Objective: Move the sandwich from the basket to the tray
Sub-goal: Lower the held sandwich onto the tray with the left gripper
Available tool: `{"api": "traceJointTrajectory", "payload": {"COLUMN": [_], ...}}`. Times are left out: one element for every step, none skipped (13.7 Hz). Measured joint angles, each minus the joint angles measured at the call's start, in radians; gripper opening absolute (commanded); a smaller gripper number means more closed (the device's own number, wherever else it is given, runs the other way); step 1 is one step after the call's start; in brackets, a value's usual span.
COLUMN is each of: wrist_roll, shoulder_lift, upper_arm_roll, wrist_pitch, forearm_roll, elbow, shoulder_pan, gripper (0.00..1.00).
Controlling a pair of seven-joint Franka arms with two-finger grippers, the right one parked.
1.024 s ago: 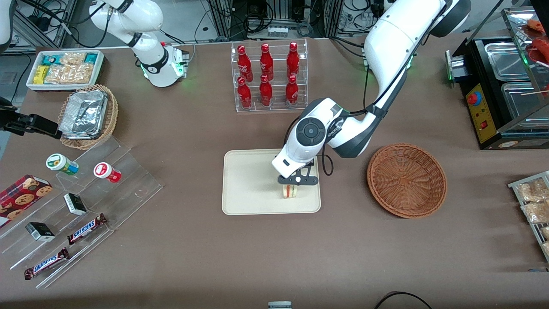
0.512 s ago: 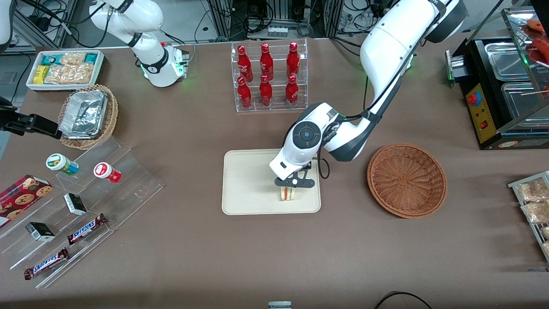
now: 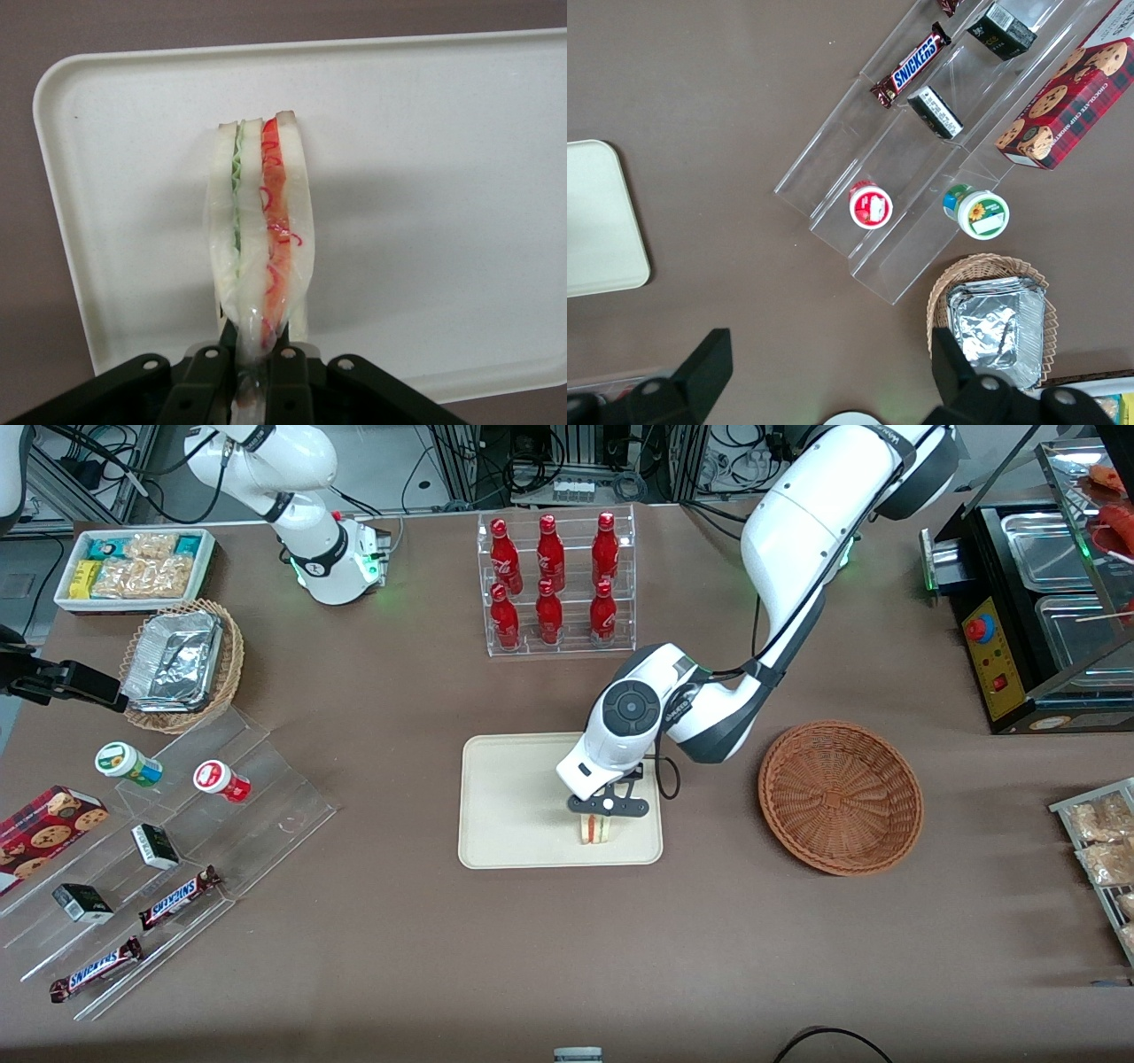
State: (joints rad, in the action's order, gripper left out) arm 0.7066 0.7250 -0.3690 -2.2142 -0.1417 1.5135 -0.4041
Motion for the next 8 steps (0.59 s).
{"api": "traceJointTrajectory", "payload": {"wrist_roll": [0.000, 0.000, 0.000, 0.000, 0.000, 0.000, 0.000, 0.000], "shoulder_lift": [0.000, 0.000, 0.000, 0.000, 0.000, 0.000, 0.000, 0.000], "upper_arm_roll": [0.000, 0.000, 0.000, 0.000, 0.000, 0.000, 0.000, 0.000], "wrist_pitch": [0.000, -0.001, -0.001, -0.001, -0.001, -0.001, -0.001, -0.001], "forearm_roll": [0.000, 0.000, 0.000, 0.000, -0.001, -0.001, -0.001, -0.001], "elbow": [0.000, 0.000, 0.000, -0.001, -0.001, -0.001, -0.001, -0.002], "shoulder_pan": [0.000, 0.000, 0.000, 0.000, 0.000, 0.000, 0.000, 0.000], "gripper": [0.61, 0.79, 0.98, 1.00, 1.00, 1.00, 1.00, 1.00]}}
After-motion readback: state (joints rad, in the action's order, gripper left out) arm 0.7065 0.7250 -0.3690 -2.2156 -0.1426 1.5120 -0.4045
